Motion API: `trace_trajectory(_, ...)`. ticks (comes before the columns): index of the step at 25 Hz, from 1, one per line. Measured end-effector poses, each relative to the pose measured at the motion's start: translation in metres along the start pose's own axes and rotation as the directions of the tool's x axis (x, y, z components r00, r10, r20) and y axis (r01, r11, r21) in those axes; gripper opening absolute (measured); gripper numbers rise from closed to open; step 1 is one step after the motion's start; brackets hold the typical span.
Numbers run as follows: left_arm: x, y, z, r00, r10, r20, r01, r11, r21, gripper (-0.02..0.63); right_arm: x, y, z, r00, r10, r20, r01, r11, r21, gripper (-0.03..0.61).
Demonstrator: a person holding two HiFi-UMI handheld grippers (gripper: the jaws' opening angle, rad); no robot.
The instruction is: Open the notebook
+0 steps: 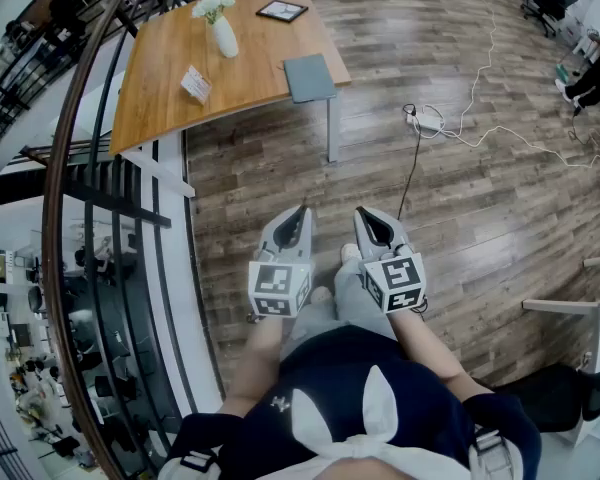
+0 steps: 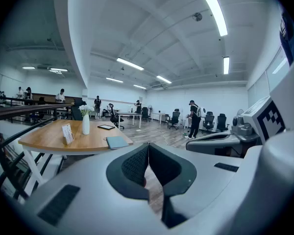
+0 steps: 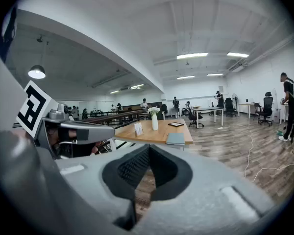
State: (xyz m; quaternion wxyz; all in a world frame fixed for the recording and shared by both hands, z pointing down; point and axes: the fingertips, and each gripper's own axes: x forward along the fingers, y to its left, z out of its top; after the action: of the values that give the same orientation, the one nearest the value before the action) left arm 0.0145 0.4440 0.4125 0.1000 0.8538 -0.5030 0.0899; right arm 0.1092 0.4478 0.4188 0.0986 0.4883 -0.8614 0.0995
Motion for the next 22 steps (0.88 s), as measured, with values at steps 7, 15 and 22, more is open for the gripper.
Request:
trace_trajectory(7,0.014,0.007,0.003,1.0,0.013,0.006,-0.013,1.0,-0.014,0.02,0.009,-0.013,0.0,1.0,-0.005,0.001,0.005,1.0,0.003,-0.003)
trace_trajectory(15,0.083,0.035,0.034,0.999,0.034,0.009,-0.034,0.999,-0.012,0.02,0.067,-0.067,0.035,1.0,0.006,0.022,-0.005,1.0,-0.005,-0.003)
trace_trajectory(22,0.148,0.054,0.062,0.997,0.07,0.027,-0.07,0.998,-0.006,0.02,0.118,-0.12,0.067,0.998,0.027,0.054,-0.026,0.999,-0.029,-0.002)
